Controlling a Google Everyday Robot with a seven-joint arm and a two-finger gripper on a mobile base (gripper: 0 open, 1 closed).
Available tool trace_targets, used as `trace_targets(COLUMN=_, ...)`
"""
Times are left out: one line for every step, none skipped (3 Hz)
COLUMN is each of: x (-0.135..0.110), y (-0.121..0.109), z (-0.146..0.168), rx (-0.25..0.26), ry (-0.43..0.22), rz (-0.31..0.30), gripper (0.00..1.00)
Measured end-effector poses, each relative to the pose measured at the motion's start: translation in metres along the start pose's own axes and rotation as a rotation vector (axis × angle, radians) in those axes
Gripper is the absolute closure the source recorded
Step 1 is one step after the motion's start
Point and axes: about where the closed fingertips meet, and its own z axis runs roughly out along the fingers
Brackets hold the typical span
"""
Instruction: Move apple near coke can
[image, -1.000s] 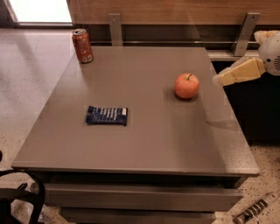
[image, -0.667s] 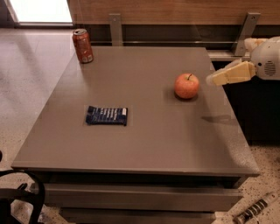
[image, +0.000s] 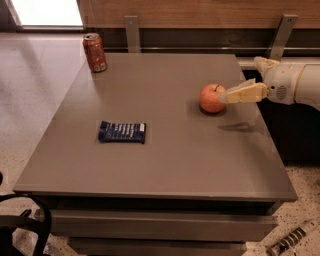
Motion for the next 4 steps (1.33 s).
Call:
trace_targets(x=0.015, y=0.002, z=0.019, rx=-0.030, ry=-0.026, rz=-0.008, gripper=0.00)
trace_targets(x=0.027, y=0.004, z=0.034, rx=-0.056, ry=-0.024, rz=-0.010, gripper=0.00)
trace_targets(x=0.038, y=0.010, z=0.047, rx=-0.083, ry=-0.013, rz=-0.005, gripper=0.00)
trace_targets(x=0.040, y=0.011, z=0.050, rx=-0.090, ry=-0.010, rz=-0.003, gripper=0.00)
